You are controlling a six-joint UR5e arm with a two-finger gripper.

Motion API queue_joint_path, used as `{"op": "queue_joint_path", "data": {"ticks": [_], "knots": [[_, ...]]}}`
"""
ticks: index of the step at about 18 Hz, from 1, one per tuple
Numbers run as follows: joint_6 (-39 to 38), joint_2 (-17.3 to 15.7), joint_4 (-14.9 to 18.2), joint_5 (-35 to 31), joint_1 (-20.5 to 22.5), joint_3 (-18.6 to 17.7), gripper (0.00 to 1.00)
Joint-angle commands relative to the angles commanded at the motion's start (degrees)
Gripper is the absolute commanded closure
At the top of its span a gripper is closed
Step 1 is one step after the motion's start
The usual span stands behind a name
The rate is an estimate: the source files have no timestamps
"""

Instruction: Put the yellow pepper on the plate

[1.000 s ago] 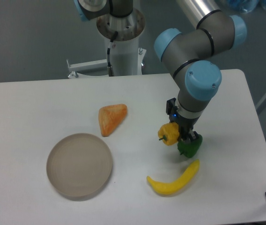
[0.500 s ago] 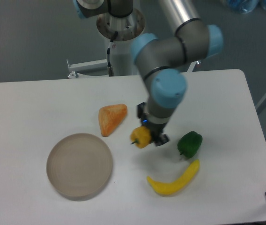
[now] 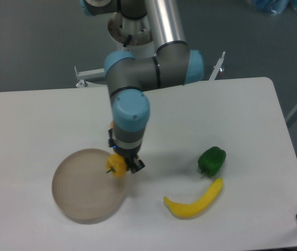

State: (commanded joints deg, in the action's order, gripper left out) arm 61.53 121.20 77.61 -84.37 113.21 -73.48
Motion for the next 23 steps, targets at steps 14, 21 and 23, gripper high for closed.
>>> {"op": "queue_joint_path", "data": {"ticks": [14, 21, 23], "knots": [[-5.99, 4.04, -7.47, -0.53, -6.16, 0.35, 0.0], [-5.37, 1.33, -7.21, -2.54, -2.31, 1.14, 0.0], [-2.84, -0.17, -6.86, -2.81, -0.02, 1.14, 0.0]]}}
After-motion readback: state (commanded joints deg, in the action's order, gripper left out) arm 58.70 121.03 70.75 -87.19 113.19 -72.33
